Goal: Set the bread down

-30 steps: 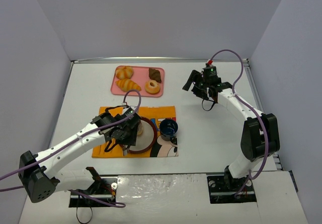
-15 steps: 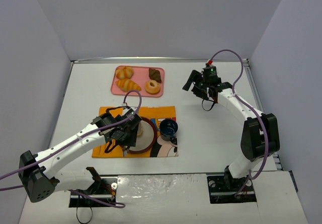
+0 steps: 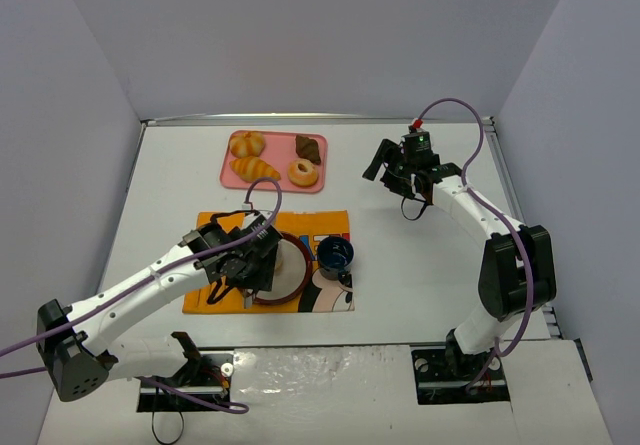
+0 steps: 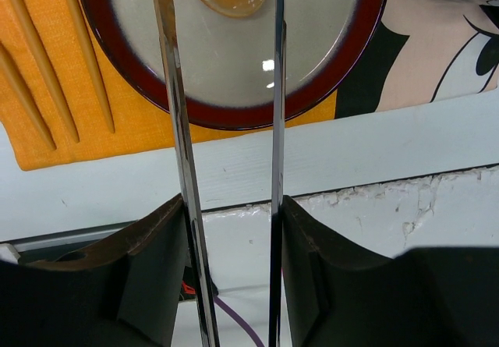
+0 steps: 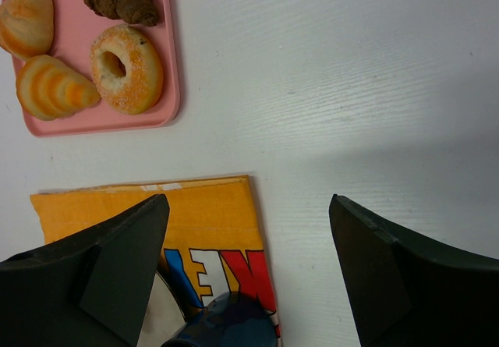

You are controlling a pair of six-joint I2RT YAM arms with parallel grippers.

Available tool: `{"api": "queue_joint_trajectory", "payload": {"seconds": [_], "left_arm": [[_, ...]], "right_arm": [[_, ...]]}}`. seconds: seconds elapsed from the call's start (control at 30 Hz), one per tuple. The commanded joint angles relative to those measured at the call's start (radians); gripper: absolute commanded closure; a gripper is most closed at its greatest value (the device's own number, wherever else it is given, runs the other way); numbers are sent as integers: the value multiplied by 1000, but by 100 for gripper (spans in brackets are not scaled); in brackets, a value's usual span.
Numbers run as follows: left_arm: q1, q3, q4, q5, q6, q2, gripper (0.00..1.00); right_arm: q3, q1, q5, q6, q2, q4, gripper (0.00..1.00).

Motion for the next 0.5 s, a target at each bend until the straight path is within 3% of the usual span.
{"api": "queue_joint_trajectory", "payload": {"seconds": [0.0,0.47], "left_arm": [[-8,66,-23,-32,-12,-14,57],[-19,168,-85,-73,-13,-1,57]], "right_arm": [[25,5,2,1,-43,41,19],[34,6,-3,1,-43,41,19]]}}
